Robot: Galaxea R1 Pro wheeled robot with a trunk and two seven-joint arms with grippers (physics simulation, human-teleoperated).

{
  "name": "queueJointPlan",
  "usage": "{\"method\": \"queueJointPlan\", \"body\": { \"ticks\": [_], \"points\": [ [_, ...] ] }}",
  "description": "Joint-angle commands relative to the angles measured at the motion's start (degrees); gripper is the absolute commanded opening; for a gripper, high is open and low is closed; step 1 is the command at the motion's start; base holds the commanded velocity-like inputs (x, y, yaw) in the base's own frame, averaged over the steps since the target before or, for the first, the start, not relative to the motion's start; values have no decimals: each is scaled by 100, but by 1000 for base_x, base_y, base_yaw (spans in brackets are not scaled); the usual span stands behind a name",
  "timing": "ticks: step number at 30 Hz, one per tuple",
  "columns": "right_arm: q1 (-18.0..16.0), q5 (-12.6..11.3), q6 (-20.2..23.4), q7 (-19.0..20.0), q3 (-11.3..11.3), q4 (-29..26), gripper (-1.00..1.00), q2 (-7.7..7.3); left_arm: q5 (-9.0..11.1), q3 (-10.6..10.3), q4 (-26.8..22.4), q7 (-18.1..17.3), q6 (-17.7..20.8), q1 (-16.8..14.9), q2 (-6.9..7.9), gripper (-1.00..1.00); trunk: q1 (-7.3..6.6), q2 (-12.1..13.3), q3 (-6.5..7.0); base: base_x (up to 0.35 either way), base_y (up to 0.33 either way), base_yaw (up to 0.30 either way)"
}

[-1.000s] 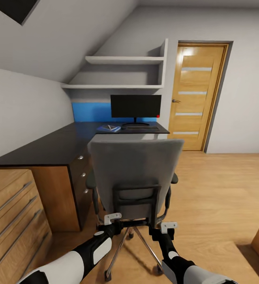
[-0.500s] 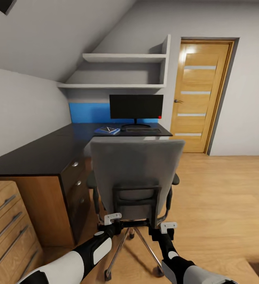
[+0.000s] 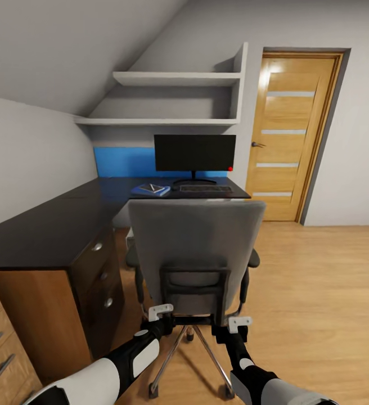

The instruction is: In the bedroom, organize the workspace by keeping the computer under the desk, ensuring the monitor is on the desk, placing the keyboard on the desk next to the monitor, placing the mouse on the desk next to the keyboard, moving the folder from the swivel chair onto the desk next to the mouse, stacking the notebook on top of the folder with the pen on top of the notebook, and positioning the swivel chair next to the desk.

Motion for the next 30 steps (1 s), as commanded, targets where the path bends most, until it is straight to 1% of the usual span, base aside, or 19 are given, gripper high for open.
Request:
{"method": "queueJointPlan", "body": {
  "ticks": [1,4,11,19,23,30],
  "points": [
    [-6,-116,-33,-27,-49,6,100,1,-14,-16,-9,34,-28,-9,3,100,2,-2,-5,324,0,0],
    [-6,-116,-33,-26,-49,6,100,2,-14,-16,40,34,-28,-9,1,100,2,-2,-5,324,0,0],
    [-6,-108,-38,-29,-57,6,100,119,-14,-16,86,34,-28,-9,2,100,2,-2,-5,324,0,0],
    [-6,-107,-39,-31,-58,6,100,124,-14,-16,93,34,-28,-9,3,100,2,-2,-5,324,0,2],
    [-6,-107,-39,-31,-58,6,100,124,-14,-16,96,34,-28,-9,3,100,2,-2,-5,324,0,75],
    [-6,-107,-46,-31,-62,6,100,124,-14,-16,96,34,-28,-9,2,100,2,-2,-5,324,-71,15]
  ]
}}
